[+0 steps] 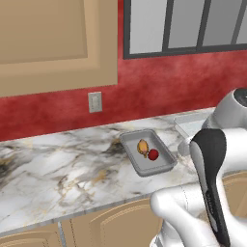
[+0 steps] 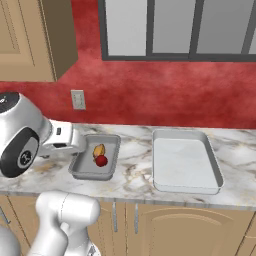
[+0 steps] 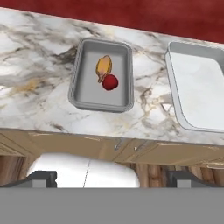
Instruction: Place one tomato and one chicken drumstick in each tupperware on the nearby counter, to pack two identical lunches.
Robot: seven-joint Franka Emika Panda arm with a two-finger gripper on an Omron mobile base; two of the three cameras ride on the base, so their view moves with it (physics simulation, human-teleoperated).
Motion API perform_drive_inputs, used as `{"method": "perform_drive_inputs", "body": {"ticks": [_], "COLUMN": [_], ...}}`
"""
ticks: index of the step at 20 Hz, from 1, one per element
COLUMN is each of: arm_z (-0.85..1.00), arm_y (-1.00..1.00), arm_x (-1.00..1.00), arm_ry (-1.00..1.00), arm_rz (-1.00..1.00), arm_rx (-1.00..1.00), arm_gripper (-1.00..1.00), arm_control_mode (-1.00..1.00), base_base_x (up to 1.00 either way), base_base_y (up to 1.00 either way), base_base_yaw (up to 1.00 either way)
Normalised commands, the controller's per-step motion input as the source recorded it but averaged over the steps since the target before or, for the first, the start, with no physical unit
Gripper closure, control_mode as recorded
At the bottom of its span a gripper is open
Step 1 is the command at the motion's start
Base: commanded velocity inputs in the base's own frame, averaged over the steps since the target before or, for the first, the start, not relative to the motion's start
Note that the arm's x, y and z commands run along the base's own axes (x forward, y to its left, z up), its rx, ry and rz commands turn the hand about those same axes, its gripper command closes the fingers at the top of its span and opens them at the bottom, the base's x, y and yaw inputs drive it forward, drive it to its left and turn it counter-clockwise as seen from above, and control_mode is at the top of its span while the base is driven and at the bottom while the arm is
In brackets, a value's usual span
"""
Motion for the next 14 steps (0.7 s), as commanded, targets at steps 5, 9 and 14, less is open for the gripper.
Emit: {"method": "perform_drive_inputs", "body": {"ticks": [5, 9, 14], "arm_z": [0.02, 0.00, 0.00], "arm_y": [-0.29, 0.00, 0.00], "arm_x": [-0.25, 0.00, 0.00], "arm_ry": [0.02, 0.00, 0.00], "arm_rz": [-0.01, 0.00, 0.00], "arm_rx": [0.01, 0.00, 0.00], "arm_gripper": [-1.00, -1.00, -1.00], "arm_control_mode": [1.00, 1.00, 1.00], "base_base_x": [0.01, 0.00, -0.16], "base_base_y": [-0.32, -0.96, -1.00], "base_base_yaw": [0.00, 0.00, 0.00]}}
